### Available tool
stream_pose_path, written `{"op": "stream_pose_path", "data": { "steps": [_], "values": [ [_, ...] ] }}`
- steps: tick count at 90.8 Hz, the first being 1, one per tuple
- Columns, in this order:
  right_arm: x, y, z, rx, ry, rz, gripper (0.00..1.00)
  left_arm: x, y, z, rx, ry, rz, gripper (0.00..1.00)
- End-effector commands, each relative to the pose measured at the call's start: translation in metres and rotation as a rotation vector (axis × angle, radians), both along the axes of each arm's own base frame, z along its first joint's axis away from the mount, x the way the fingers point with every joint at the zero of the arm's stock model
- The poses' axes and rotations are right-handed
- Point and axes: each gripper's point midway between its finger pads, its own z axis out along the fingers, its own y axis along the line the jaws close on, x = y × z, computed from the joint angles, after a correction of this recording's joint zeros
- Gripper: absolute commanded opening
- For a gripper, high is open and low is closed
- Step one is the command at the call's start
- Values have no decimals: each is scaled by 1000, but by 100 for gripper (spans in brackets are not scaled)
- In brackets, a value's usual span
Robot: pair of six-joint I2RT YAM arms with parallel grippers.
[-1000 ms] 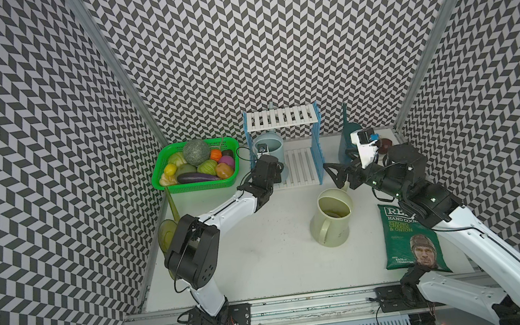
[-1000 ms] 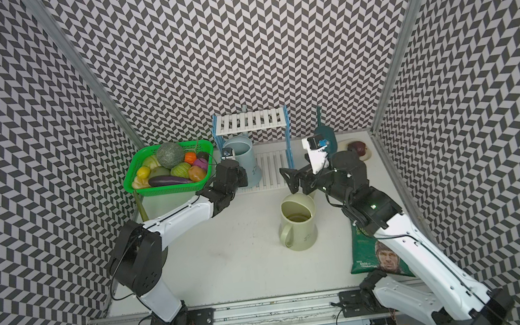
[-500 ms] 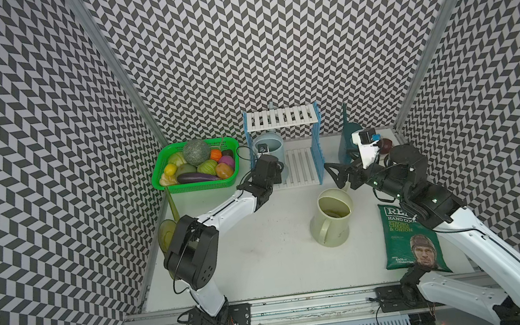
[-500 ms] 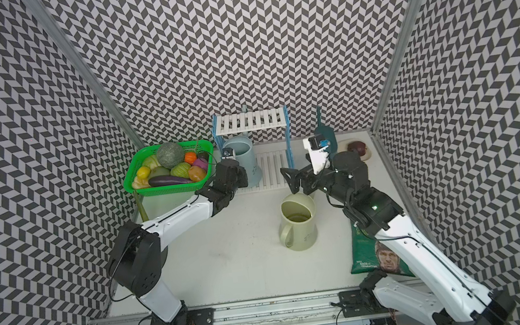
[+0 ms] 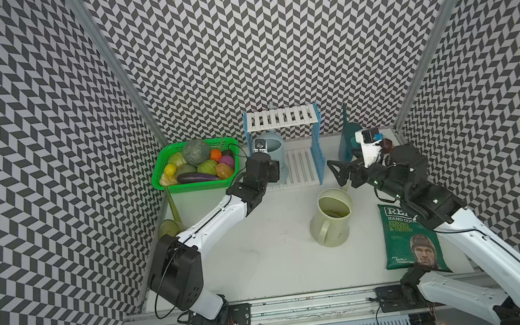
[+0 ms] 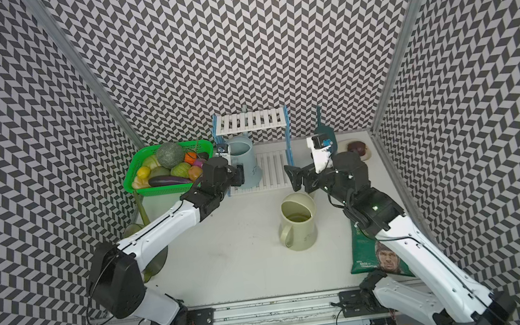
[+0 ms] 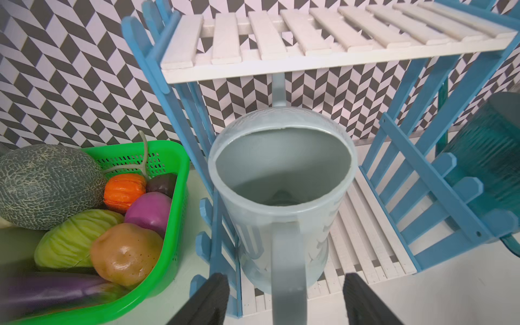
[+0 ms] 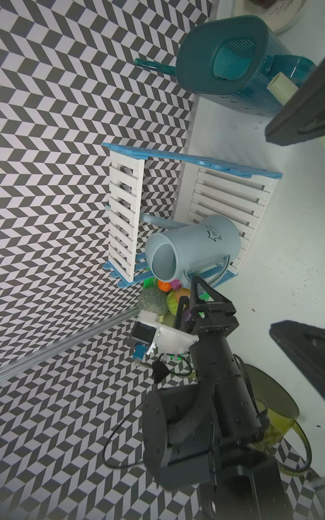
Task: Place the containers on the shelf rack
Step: 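Place the container on the shelf, then pick up a container from the center of the board.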
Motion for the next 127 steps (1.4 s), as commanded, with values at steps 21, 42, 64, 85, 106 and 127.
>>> {"op": "stream_pose_path", "data": {
  "steps": [21, 42, 64, 85, 106, 127],
  "values": [
    [30, -53, -6, 44, 73, -257, 96, -49, -21, 13, 108, 42, -322, 95],
    [60, -133, -54, -2, 193, -499, 78, -82, -44, 11, 82, 87, -559, 100],
    [83, -160, -121, -67, 340, -544, 66, -85, -43, 11, 60, 102, -586, 100],
    [100, -150, -170, -92, 472, -458, 60, -81, -37, 10, 38, 111, -575, 100],
    [120, -137, -197, -89, 517, -415, 60, -77, -37, 11, 12, 116, -578, 100],
    [142, -132, -211, -116, 525, -436, 65, -71, -32, 7, 0, 126, -558, 100]
  ]
}}
